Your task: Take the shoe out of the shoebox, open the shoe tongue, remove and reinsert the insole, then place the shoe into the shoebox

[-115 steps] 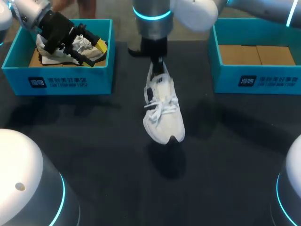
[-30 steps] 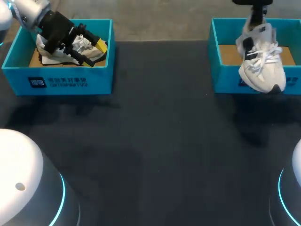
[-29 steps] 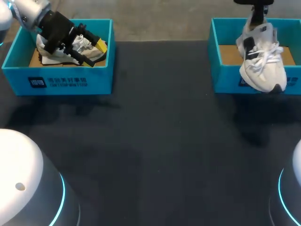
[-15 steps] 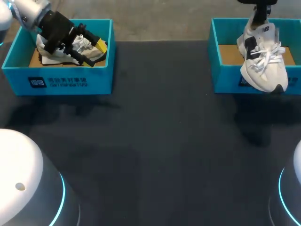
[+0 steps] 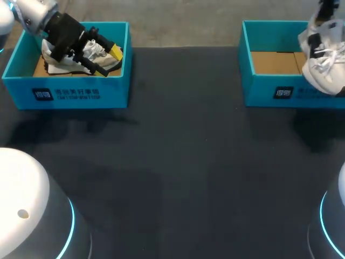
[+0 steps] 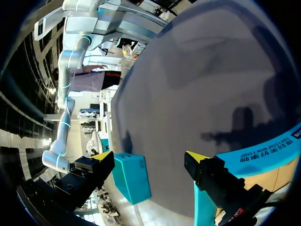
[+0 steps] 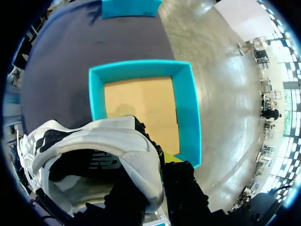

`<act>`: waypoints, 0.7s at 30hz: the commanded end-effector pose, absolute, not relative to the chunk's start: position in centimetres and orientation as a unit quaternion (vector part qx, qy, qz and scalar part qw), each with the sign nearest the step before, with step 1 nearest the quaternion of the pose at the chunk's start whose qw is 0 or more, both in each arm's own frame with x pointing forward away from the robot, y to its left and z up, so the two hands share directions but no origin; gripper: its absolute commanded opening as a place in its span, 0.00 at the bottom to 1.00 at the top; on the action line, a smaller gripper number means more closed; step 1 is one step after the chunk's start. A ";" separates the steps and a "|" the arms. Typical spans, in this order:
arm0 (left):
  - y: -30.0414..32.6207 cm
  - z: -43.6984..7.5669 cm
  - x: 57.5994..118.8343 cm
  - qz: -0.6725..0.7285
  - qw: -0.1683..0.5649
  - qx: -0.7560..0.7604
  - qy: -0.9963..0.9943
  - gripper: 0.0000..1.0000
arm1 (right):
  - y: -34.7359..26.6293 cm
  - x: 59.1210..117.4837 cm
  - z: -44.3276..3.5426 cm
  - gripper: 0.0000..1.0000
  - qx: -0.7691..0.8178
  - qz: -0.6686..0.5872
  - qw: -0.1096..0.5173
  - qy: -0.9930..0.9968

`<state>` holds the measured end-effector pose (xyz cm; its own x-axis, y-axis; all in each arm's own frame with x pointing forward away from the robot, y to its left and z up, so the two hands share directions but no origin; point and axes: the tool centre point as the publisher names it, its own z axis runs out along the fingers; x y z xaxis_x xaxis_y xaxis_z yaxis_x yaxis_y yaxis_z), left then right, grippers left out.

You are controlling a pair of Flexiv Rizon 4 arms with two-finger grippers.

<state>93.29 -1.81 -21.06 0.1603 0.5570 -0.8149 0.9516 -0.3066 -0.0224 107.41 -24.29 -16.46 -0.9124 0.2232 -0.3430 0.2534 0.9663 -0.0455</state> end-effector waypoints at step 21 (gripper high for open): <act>-1.8 -21.0 93.3 -0.375 0.261 0.716 0.527 1.00 | -34.3 107.8 -17.1 0.00 0.422 -0.090 0.144 0.890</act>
<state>93.29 -1.81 -21.06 0.1603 0.5571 -0.8149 0.9516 -0.3067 -0.0224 107.60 -34.07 -17.77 -0.7380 0.5761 -0.3512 0.6303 0.7744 -0.0542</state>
